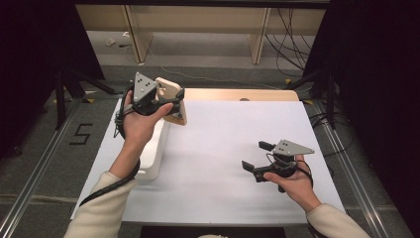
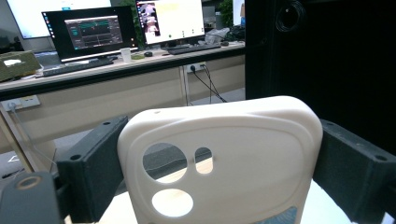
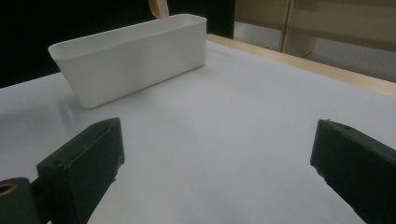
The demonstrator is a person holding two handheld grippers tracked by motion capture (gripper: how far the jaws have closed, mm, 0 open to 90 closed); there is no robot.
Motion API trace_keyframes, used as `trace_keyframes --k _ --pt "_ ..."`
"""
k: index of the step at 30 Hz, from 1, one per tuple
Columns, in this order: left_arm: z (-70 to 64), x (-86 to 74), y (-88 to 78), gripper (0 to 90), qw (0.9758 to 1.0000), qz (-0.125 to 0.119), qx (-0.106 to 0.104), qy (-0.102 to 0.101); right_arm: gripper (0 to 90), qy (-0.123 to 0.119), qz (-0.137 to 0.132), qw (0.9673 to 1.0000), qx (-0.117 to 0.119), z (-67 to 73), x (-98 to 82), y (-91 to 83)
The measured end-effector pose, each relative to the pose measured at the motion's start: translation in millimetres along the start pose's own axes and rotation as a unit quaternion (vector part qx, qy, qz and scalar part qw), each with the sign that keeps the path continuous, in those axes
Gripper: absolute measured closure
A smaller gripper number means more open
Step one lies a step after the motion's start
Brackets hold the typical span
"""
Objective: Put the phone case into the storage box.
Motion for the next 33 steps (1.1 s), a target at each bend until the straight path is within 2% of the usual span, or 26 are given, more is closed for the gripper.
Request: trace_keyframes --k 33 --pt "26.9 0.9 -7.0 10.0 0.9991 0.003 0.042 0.002 4.5 -0.003 -0.006 0.9999 -0.008 -4.5 -2.0 -9.2"
Point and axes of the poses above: each handheld gripper's, and its own axes: y roughly forward along the jaws, x roughly out of its top, z roughly to its left, the point moved 2 cm from there along y, roughly forward along the jaws, and after that the axes turned 1 degree about -y, right-handed, at the moved point
